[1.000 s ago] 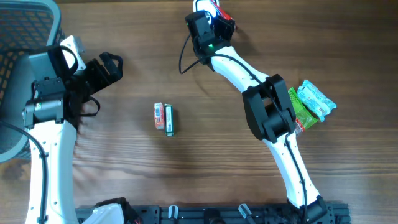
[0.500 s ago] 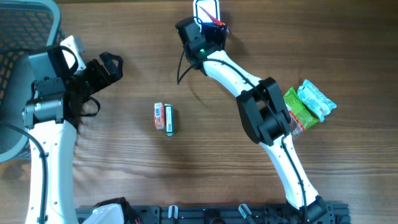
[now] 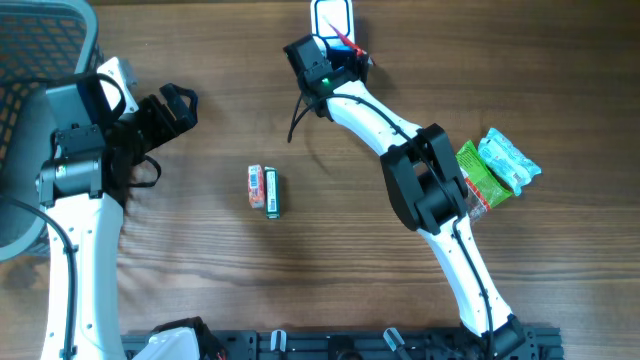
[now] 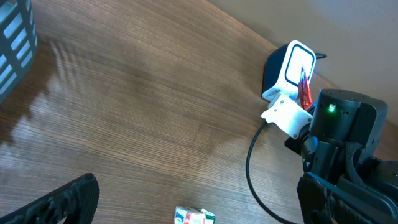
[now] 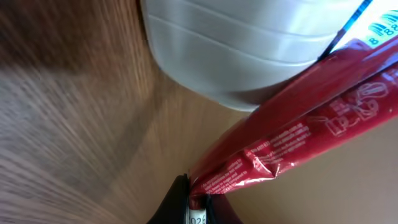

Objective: Scan the item barcode
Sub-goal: 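Hold the red stick's end against the white scanner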

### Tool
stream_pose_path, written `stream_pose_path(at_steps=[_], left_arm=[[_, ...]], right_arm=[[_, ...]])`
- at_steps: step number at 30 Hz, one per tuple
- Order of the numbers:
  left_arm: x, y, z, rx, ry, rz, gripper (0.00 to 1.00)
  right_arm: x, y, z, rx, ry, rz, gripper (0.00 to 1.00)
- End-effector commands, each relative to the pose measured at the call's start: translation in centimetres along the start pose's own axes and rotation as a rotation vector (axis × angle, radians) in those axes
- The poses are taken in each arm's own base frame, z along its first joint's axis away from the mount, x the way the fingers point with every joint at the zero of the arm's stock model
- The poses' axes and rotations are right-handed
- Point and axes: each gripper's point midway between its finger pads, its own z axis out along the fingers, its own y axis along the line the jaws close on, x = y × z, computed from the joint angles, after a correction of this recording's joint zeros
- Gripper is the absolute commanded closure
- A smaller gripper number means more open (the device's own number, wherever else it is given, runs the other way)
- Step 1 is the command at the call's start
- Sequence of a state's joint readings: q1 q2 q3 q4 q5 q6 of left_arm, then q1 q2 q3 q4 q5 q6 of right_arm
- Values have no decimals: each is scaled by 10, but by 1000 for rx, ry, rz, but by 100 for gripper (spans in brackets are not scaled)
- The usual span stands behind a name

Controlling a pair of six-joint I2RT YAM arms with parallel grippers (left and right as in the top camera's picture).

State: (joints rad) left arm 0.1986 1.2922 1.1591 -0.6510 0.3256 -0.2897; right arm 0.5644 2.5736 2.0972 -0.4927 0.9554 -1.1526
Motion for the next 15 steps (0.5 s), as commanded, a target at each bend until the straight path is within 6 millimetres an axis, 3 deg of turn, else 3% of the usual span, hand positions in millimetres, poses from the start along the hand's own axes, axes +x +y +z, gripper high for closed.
stream_pose_path(at_steps=[1,5,10,15], left_arm=[[-6,0,-2,-4,-15,18,0],[-6,0,-2,-4,-15,19,0],[-6,0,-2,-4,-15,19,0],[-6,0,-2,-4,-15,18,0]], right_arm=[[8,-39,-24,13,-86,125,96],[16,-55,-35,7,-131,173,96],[32,-53,-30,-60,-140,219,96],[32,-45,-30,-105,-163,208,96]])
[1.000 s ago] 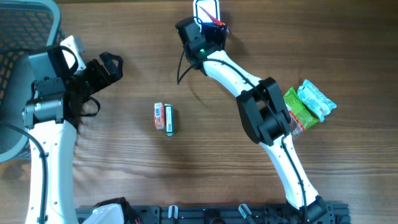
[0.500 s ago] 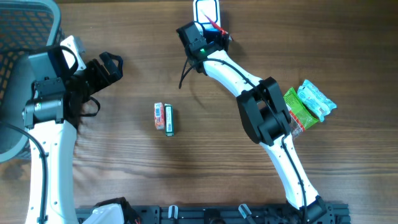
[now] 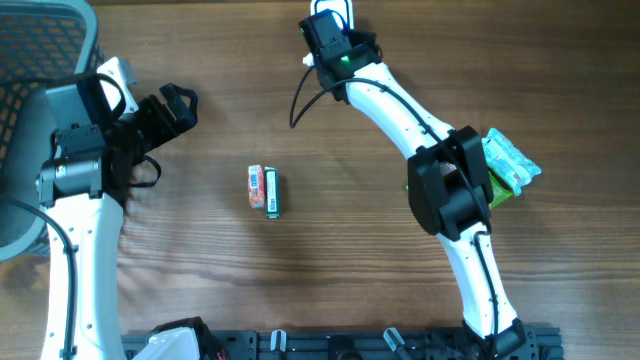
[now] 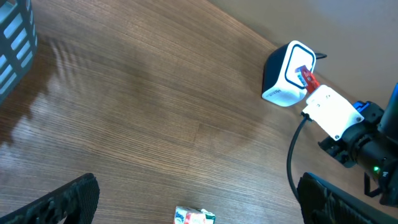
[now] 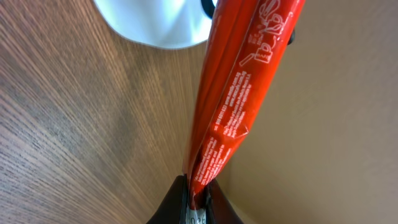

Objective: Scan the item barcode
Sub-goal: 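Hold the red stick's end against the white scanner, then carry the red stick back toward the green bag and lower it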

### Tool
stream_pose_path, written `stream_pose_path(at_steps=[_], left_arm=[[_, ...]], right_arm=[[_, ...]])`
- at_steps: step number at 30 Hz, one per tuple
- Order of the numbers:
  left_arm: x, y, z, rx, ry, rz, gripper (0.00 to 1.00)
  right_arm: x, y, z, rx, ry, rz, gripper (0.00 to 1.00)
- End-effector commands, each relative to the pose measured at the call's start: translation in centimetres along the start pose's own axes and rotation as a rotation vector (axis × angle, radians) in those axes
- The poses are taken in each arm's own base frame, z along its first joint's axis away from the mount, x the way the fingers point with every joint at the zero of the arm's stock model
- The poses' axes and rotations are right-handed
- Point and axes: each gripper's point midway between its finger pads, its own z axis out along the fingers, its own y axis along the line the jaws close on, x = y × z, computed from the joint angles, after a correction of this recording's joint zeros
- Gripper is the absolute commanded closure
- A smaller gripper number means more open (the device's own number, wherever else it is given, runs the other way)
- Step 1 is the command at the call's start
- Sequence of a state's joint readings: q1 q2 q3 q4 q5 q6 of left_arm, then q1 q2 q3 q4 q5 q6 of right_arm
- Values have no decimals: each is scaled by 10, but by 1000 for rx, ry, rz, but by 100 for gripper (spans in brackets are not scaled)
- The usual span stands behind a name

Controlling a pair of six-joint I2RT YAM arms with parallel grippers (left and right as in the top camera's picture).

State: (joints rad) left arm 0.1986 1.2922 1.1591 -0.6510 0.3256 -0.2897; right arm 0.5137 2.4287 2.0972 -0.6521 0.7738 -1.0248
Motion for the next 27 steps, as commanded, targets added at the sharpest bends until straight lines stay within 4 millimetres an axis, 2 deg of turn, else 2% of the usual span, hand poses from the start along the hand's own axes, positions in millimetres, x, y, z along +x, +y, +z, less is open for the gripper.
stream_pose_path(at_steps=[1,4,7,9,11,13,15,17,19,20,21,23,25,27], left_arm=[[-6,0,-2,-4,-15,18,0],[-6,0,-2,-4,-15,18,0],[-6,0,-2,-4,-15,18,0],[-6,0,-2,-4,-15,18,0],[-6,0,-2,-4,-15,19,0],[-6,0,-2,-4,-15,19,0],[-6,0,-2,-4,-15,19,0],[-6,0,-2,-4,-15,19,0],[-6,0,-2,-3,-16,18,0],[-6,0,-2,-4,-15,19,0],[-6,0,-2,-4,-15,19,0],[-6,0,-2,-4,-15,19,0],[-6,0,-2,-4,-15,18,0],[-6,0,-2,-4,-15,18,0]], right_arm=[[-3,-16,-13,18,-43,66,96],[8,-34,-11,96,10,103,96],[8,-34,-11,95,12,84,96],[8,-39,-15,106,1,154,96],[10,-52,-31,94,-49,252,96],[22,-63,-56,57,-90,314,96],[44,-72,-95,-27,-142,453,96],[72,-73,-122,-87,-126,638,96],[102,-59,-145,-170,-58,808,91],[115,-45,-156,-247,-23,869,91],[127,-22,-166,-371,30,915,95],[141,14,-177,-572,125,941,96],[149,37,-179,-702,207,994,96],[157,50,-171,-736,281,1048,96]])
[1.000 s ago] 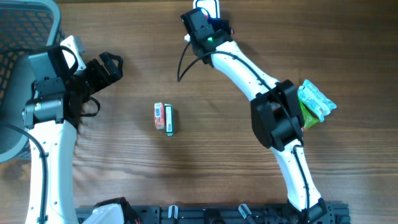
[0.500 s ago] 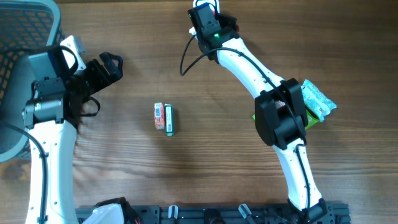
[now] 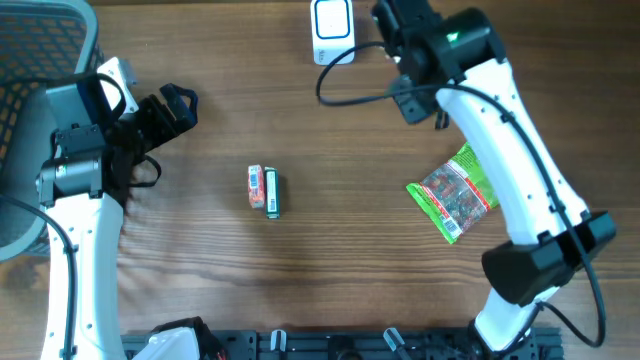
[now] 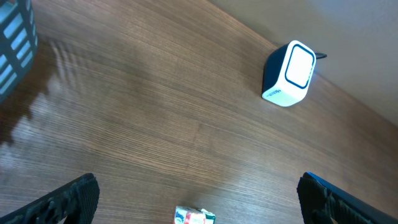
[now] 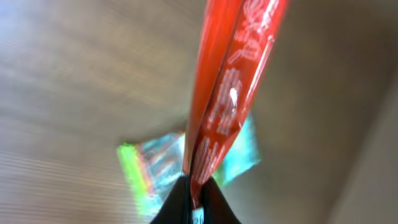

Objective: Scan the item barcode
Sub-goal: 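Carry the red stick back toward the green bag and lower it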

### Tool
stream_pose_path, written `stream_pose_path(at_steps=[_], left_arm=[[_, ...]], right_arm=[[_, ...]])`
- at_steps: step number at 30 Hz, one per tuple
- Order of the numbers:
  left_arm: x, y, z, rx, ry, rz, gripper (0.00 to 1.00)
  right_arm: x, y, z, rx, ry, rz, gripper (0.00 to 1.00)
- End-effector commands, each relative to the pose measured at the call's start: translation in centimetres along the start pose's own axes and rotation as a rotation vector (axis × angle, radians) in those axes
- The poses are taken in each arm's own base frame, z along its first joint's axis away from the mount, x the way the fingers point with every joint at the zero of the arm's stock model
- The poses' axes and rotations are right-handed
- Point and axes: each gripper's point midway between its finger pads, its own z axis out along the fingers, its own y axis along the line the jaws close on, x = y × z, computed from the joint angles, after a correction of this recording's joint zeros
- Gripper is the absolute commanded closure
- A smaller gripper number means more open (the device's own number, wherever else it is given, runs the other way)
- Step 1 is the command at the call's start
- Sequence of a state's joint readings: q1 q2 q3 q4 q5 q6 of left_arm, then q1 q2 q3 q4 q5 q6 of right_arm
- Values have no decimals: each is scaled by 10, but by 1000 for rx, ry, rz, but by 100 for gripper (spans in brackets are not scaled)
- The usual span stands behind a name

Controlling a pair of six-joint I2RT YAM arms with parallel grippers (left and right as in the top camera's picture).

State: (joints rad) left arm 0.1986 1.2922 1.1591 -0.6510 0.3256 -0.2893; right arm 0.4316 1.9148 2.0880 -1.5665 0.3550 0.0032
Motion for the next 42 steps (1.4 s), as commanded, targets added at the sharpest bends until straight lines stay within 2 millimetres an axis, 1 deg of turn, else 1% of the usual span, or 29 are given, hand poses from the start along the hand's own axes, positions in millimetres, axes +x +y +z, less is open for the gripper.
stream_pose_path(at_steps=[1,2,4,8,9,10,13,14,16,17,18,19,20,22,24,26,29,30,32,34,37,39,42], left_arm=[[-6,0,-2,-4,-15,18,0],[-6,0,-2,-4,-15,18,0],[-6,0,-2,-4,-15,18,0],[-6,0,-2,-4,-15,18,0],[-6,0,-2,-4,-15,18,0],[-6,0,-2,-4,-15,18,0],[-6,0,-2,-4,-15,18,0],[-6,0,-2,-3,-15,18,0],[-6,0,-2,-4,-15,18,0],[-6,0,-2,-4,-15,18,0],[-6,0,-2,-4,-15,18,0],[-6,0,-2,-4,-15,18,0],[-6,0,-2,-4,-15,18,0],[-6,0,-2,-4,-15,18,0],[-6,0,-2,-4,-15,18,0],[-6,0,-2,-4,-15,18,0],[-6,0,-2,-4,-15,18,0],[-6,0,-2,-4,-15,18,0],[-6,0,-2,-4,-15,18,0],[-6,0,-2,-4,-15,18,0],[-6,0,-2,-4,-15,18,0],[-6,0,-2,-4,-15,18,0],[-6,0,-2,-4,-15,18,0]], right_arm=[[20,19,38,-144,154,249,96],[24,17,48,-137,177,277,96],[42,17,76,-124,252,320,96],[76,24,111,-107,368,320,96],[82,24,117,-93,385,318,96],[93,23,128,-70,410,313,96],[107,27,148,-63,432,312,96],[109,29,154,-62,432,315,89],[112,30,161,-63,428,320,72],[113,30,164,-63,427,323,44],[112,30,165,-63,424,326,34],[112,30,165,-64,420,328,32],[110,30,166,-64,413,331,27],[98,34,170,-95,369,352,27],[86,46,172,-170,328,374,27],[75,56,172,-235,297,391,30],[55,81,166,-403,247,418,34],[51,84,165,-430,235,422,36],[46,87,165,-446,223,446,46],[46,89,165,-443,220,449,50],[50,93,173,-439,220,445,52],[60,94,185,-410,227,451,49],[81,86,201,-315,262,459,49]])
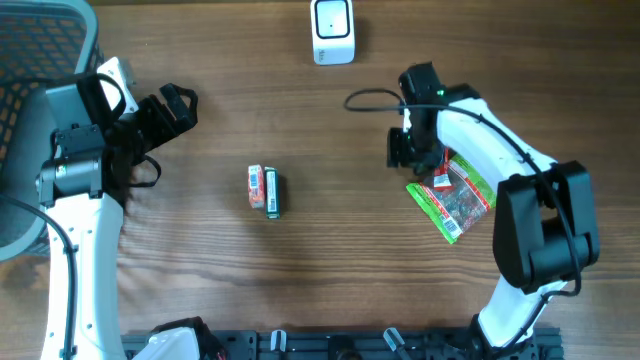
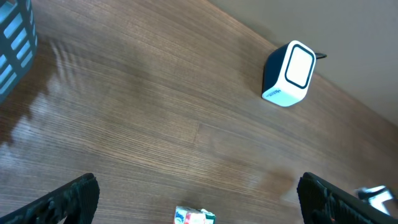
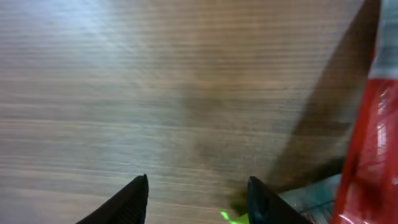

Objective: Scan the item barcode
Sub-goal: 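Carry the red stick back toward the green bag and lower it, then move the right gripper left over the two small center boxes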

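Note:
The white barcode scanner (image 1: 332,30) stands at the table's far edge and shows in the left wrist view too, scanner (image 2: 289,73). A red packet (image 1: 441,180) lies on a green packet (image 1: 458,207) at the right. My right gripper (image 1: 402,150) hangs open just left of them with nothing between its fingers; in its own view the gripper (image 3: 198,199) is low over bare wood, the red packet (image 3: 368,143) at the right edge. My left gripper (image 1: 178,104) stands open at the left, holding nothing.
Two small packs, an orange one (image 1: 255,186) and a green one (image 1: 271,193), lie side by side mid-table; one pack (image 2: 194,216) shows below the left gripper (image 2: 198,186). A grey mesh basket (image 1: 40,40) fills the far left corner. A black cable (image 1: 365,97) loops off the right wrist.
My right gripper was shut on the red packet, up to the right of the scanner. Now it is open and lower, and the red packet lies on the green packet. The left arm is unchanged.
My right gripper first held the red packet against the scanner's face, then still by the scanner with the packet turned. After that it held the packet away to the scanner's right. Now the packet rests on the green packet and the gripper is open.

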### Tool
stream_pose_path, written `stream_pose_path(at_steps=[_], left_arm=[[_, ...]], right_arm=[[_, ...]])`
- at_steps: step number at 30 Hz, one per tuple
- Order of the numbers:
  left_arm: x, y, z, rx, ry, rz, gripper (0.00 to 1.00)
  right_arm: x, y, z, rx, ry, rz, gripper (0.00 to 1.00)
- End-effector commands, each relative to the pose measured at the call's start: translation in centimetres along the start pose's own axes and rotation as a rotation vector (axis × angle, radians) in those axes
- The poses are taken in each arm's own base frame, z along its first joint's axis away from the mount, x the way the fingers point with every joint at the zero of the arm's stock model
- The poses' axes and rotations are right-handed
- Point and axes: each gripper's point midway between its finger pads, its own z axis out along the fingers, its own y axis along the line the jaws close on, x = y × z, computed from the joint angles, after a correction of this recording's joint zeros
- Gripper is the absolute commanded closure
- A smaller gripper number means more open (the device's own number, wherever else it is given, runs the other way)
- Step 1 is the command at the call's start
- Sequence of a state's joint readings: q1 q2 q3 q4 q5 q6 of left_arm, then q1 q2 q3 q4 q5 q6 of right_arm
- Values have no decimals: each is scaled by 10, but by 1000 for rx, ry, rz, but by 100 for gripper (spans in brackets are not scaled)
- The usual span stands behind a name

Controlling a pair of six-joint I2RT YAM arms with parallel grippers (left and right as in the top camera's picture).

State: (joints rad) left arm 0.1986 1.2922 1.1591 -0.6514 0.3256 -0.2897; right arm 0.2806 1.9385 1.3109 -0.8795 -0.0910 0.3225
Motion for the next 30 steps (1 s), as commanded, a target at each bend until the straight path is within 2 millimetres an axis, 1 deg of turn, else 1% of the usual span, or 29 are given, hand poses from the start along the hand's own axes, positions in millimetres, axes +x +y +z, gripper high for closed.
stream_pose_path(at_steps=[1,3,4,5,7,8,10,12,14,15,16,17,19,22,24,28,30], left_arm=[[-6,0,-2,-3,-16,18,0],[-6,0,-2,-3,-16,19,0],[-6,0,-2,-3,-16,18,0],[-6,0,-2,-3,-16,19,0],[-6,0,-2,-3,-16,19,0],[-6,0,-2,-3,-16,18,0],[-6,0,-2,-3,-16,18,0],[-6,0,-2,-3,-16,19,0],[-6,0,-2,-3,-16,18,0],[-6,0,-2,-3,-16,19,0],[-6,0,-2,-3,-16,19,0],[-6,0,-2,-3,-16,19,0],[-6,0,-2,-3,-16,19,0],[-6,0,-2,-3,-16,18,0],[-6,0,-2,-3,-16,19,0],[-6,0,-2,-4,-15,19,0],[-6,0,-2,-3,-16,18,0]], right_arm=[[18,-29,15,138,38,30,49],[20,-49,9,255,35,26,48],[23,-60,3,322,44,20,48],[24,-64,-2,347,54,18,46],[25,-61,-10,342,79,3,44],[24,-54,-14,302,91,-32,44],[23,-26,-16,152,115,-90,44],[27,12,-18,-52,142,-98,45],[31,56,-23,-265,148,-187,46],[32,84,-27,-367,133,-236,47],[33,106,-29,-422,115,-277,47],[35,123,-29,-442,100,-294,48],[42,153,-26,-442,70,-327,47],[52,189,-19,-384,3,-356,46],[57,204,-13,-297,-75,-370,46],[64,221,-10,-126,-240,-395,43],[67,227,-10,-94,-286,-389,43]])
